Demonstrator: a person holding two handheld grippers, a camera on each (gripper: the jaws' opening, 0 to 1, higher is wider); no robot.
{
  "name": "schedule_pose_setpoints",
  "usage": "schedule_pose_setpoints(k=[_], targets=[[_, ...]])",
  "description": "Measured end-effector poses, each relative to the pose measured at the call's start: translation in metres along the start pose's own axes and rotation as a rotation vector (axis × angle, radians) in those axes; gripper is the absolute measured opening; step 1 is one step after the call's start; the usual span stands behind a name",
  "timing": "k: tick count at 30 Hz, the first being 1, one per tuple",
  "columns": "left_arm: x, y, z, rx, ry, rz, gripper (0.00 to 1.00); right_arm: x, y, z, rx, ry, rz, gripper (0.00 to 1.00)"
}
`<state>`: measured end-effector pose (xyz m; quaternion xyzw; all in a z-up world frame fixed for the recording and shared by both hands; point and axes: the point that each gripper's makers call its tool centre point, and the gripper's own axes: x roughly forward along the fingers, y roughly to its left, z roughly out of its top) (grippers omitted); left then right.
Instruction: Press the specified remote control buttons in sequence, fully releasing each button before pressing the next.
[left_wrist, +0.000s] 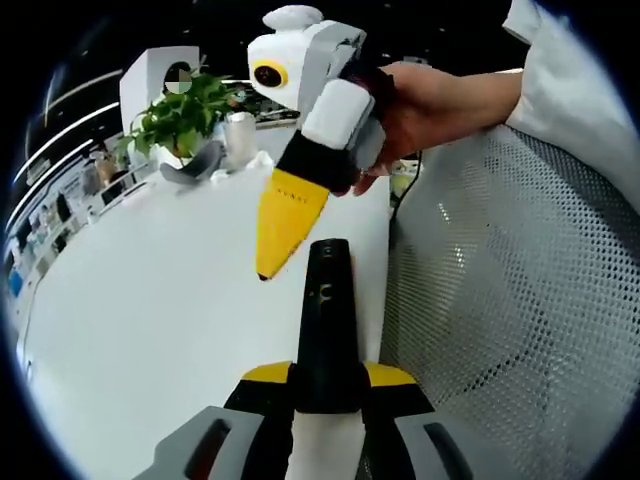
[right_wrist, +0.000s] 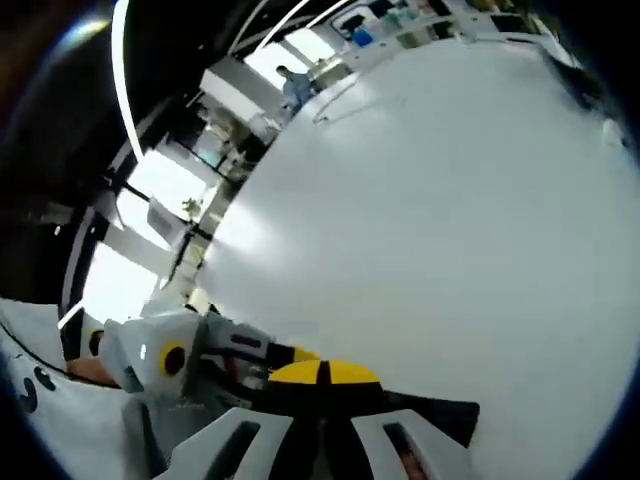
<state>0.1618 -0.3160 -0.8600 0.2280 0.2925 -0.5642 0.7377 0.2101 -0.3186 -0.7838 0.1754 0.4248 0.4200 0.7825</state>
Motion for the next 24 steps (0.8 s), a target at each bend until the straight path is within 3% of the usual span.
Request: schedule_pose_setpoints(k=[2,4,7,14,18,24], targets=[[0.001,0.000,0.000,-0.001,0.016,-0.001,0.25,-0.006,0.007,0.011,-0.014,-0.074,0.015,0.00],[0.002,0.000,0.001,0.002,0.040,-0.001,0.25,-0.012,0.010,0.011,-0.003,-0.077,0.019,0.00],[0.006,0.002,0.004,-0.025,0.060,0.014,0.28,-0.027,0.004,0.026,-0.115,-0.173,-0.063,0.00],[0.007,0.002,0.003,-0.028,0.074,0.015,0.28,-0.070,-0.006,0.047,-0.164,-0.327,-0.200,0.01],[0.007,0.002,0.003,-0.029,0.074,0.018,0.27,-0.097,-0.009,0.061,-0.207,-0.464,-0.294,0.21],[0.006,0.002,0.002,-0.030,0.077,0.025,0.25,-0.118,-0.018,0.063,-0.271,-0.505,-0.426,0.32]])
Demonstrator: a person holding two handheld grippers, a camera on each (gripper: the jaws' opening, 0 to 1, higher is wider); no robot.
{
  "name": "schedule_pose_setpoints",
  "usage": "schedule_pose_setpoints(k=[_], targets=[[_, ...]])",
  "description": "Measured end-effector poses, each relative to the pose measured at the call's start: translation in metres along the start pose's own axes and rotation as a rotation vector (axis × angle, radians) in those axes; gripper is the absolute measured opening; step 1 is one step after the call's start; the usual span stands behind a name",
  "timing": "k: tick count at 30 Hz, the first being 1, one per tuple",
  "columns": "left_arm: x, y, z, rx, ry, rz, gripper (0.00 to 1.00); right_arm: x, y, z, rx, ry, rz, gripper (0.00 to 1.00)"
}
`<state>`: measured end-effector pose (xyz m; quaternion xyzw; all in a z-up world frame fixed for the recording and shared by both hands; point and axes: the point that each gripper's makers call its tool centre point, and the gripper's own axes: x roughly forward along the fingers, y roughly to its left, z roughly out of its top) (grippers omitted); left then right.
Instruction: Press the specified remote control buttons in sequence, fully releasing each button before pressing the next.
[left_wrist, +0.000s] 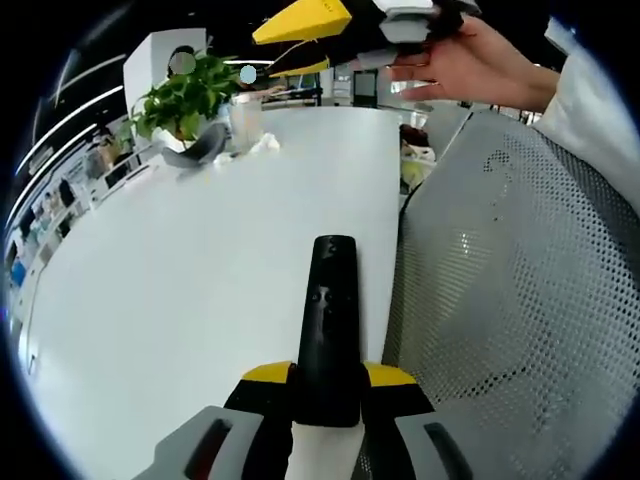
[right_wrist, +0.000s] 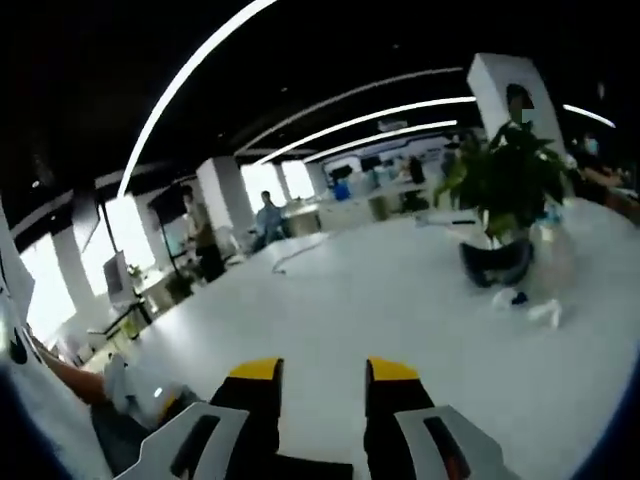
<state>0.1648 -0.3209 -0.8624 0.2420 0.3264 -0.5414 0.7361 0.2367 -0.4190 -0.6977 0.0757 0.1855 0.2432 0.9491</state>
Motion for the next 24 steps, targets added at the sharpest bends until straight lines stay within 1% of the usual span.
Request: schedule_pose_setpoints(k=[2,3,5,6,7,8,9,11,12,13,14,15,17,19,21,22,24], targets=[[0.000,0.000,0.000,-0.003,0.002,-0.001,0.25,-0.002,-0.001,0.001,-0.004,-0.010,-0.010,0.37],[0.000,0.000,0.000,-0.002,0.003,-0.001,0.25,-0.004,-0.003,0.002,-0.005,-0.017,-0.023,0.44],[0.000,0.000,0.000,-0.004,0.006,0.002,0.25,-0.007,-0.010,0.010,0.011,-0.072,-0.078,0.60],[0.000,0.000,0.000,-0.006,0.006,0.004,0.25,-0.008,-0.011,0.011,0.009,-0.083,-0.080,0.68],[0.000,0.000,0.000,-0.010,0.004,0.006,0.25,-0.010,-0.016,0.014,0.012,-0.104,-0.104,0.72],[0.000,0.000,0.000,-0.011,0.003,0.008,0.25,-0.011,-0.018,0.014,0.005,-0.104,-0.116,0.77],[0.000,0.000,0.000,-0.013,0.002,0.009,0.25,-0.012,-0.024,0.015,-0.009,-0.106,-0.151,0.84],[0.001,0.000,0.000,-0.015,0.002,0.011,0.25,-0.013,-0.030,0.014,-0.033,-0.106,-0.195,0.95],[0.001,0.000,0.000,-0.016,0.004,0.011,0.25,-0.014,-0.035,0.013,-0.051,-0.102,-0.221,0.99],[0.001,0.000,0.000,-0.015,0.005,0.010,0.25,-0.014,-0.037,0.006,-0.064,-0.067,-0.229,0.99],[0.001,0.000,0.000,-0.014,0.006,0.009,0.25,-0.014,-0.040,-0.002,-0.042,-0.027,-0.252,0.99],[0.001,0.000,-0.001,-0.013,0.007,0.008,0.25,-0.012,-0.039,-0.006,-0.024,-0.013,-0.244,0.99],[0.000,0.000,-0.001,-0.010,0.011,0.009,0.25,-0.009,-0.040,-0.009,-0.011,-0.013,-0.234,0.99],[-0.001,0.000,-0.002,-0.010,0.015,0.008,0.25,-0.009,-0.043,-0.012,-0.014,-0.014,-0.249,0.99],[-0.002,0.001,-0.004,-0.010,0.021,0.006,0.25,-0.010,-0.047,-0.009,-0.047,-0.026,-0.278,0.99],[-0.002,0.002,-0.005,-0.009,0.022,0.005,0.25,-0.009,-0.049,-0.006,-0.072,-0.044,-0.292,0.99],[-0.003,0.004,-0.006,-0.011,0.028,0.004,0.25,-0.007,-0.049,-0.006,-0.080,-0.037,-0.298,0.99]])
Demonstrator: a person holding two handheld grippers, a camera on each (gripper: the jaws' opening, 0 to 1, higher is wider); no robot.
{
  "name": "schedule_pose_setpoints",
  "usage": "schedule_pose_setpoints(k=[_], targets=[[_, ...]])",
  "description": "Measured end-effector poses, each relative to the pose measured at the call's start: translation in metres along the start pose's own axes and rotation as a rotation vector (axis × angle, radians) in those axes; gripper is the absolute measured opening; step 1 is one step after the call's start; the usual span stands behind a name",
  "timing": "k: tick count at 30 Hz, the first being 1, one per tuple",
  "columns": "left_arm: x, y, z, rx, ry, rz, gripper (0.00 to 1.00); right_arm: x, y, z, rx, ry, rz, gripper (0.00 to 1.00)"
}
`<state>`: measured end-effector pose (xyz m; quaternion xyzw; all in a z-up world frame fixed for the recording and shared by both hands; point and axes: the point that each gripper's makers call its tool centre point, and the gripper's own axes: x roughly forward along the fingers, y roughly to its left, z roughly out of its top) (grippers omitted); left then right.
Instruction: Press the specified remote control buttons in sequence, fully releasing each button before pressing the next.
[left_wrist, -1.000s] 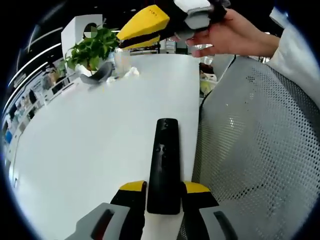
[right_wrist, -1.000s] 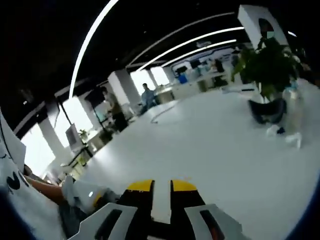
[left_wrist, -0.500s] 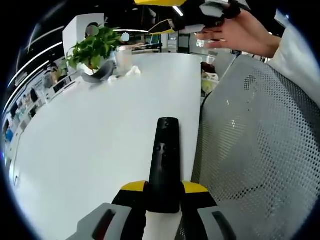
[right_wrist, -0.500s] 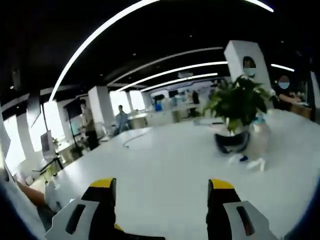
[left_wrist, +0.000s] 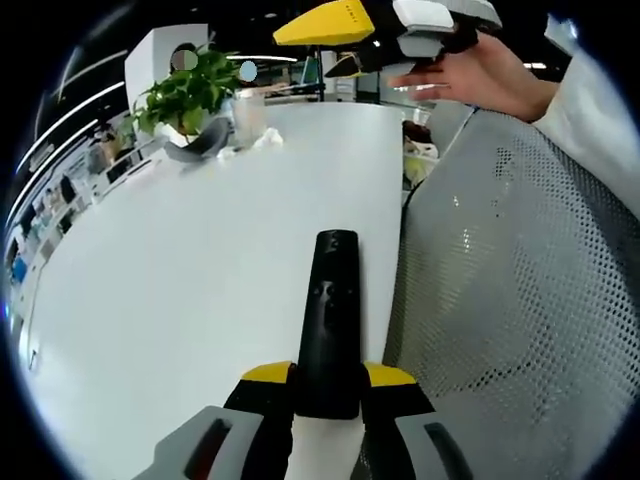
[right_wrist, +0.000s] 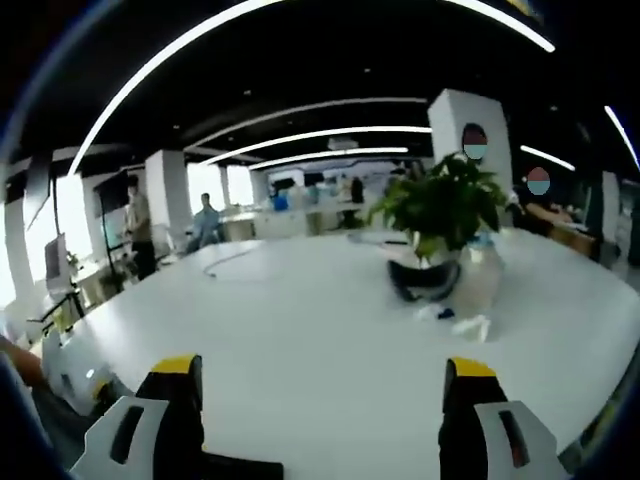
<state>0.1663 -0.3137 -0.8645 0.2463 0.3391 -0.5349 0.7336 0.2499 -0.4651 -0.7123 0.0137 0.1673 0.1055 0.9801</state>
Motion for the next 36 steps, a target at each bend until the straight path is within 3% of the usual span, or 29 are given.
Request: schedule_pose_setpoints(k=[6,18,21,25,30,36], targets=[[-0.002,0.002,0.000,-0.001,0.005,0.002,0.25,0.000,0.004,-0.001,-0.049,0.009,0.007,0.99],[-0.003,0.016,-0.003,0.018,0.023,-0.006,0.25,-0.001,0.000,0.000,-0.040,0.003,-0.005,0.99],[-0.004,0.021,-0.004,0.020,0.031,-0.005,0.25,-0.002,-0.002,0.000,-0.036,0.001,-0.007,0.92],[-0.004,0.028,-0.005,0.019,0.050,-0.006,0.25,-0.002,-0.002,-0.001,-0.018,0.003,-0.003,0.94],[-0.002,0.044,-0.003,0.018,0.075,0.009,0.26,-0.003,-0.002,0.000,-0.011,-0.002,-0.006,0.93],[-0.002,0.043,-0.003,0.064,0.109,-0.036,0.25,-0.004,-0.004,0.002,-0.013,-0.009,-0.012,0.90]])
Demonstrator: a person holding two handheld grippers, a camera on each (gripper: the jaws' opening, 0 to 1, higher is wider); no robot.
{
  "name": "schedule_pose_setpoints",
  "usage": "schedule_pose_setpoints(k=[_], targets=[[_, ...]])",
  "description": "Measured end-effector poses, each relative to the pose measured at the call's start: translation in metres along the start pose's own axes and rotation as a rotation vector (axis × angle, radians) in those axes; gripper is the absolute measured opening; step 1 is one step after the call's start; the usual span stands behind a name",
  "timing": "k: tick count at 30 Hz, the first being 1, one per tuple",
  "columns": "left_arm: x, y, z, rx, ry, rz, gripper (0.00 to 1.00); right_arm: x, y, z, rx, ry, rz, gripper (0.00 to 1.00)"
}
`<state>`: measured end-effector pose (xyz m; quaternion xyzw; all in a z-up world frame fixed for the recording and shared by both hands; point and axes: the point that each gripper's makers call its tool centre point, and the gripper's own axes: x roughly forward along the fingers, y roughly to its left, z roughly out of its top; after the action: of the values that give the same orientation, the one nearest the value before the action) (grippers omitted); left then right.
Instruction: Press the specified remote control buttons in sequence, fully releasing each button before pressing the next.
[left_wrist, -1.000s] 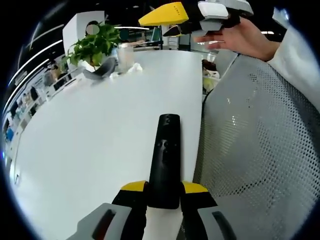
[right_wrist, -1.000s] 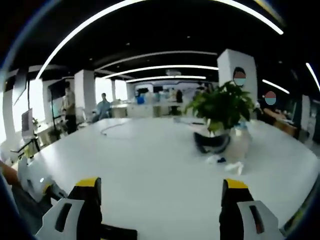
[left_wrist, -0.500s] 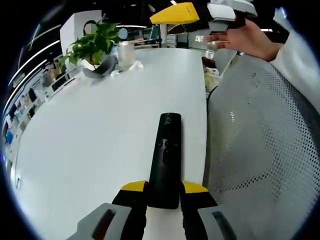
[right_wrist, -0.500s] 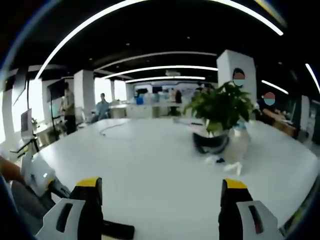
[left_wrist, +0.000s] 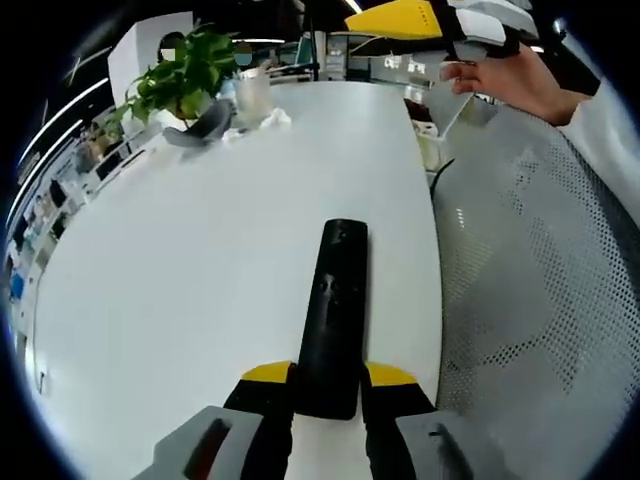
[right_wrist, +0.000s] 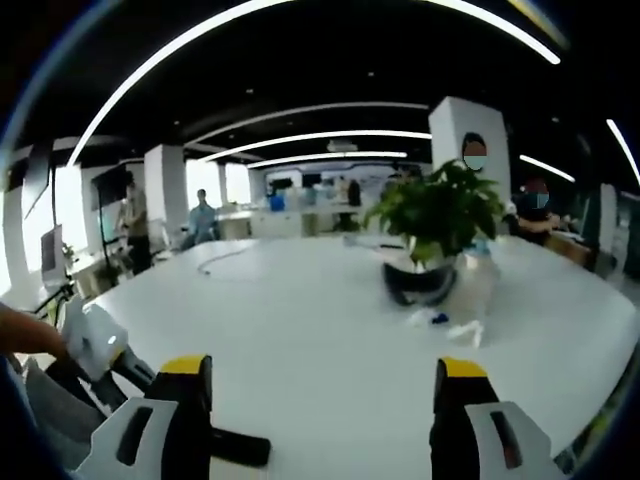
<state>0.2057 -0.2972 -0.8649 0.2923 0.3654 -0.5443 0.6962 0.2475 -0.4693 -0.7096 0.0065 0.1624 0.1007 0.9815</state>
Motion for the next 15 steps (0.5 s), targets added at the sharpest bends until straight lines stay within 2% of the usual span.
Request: schedule_pose_setpoints(k=[15], targets=[[-0.0001,0.0046,-0.0002,-0.002,0.000,-0.007,0.25,0.0000,0.0015,-0.0005,0.005,0.003,0.007,0.87]])
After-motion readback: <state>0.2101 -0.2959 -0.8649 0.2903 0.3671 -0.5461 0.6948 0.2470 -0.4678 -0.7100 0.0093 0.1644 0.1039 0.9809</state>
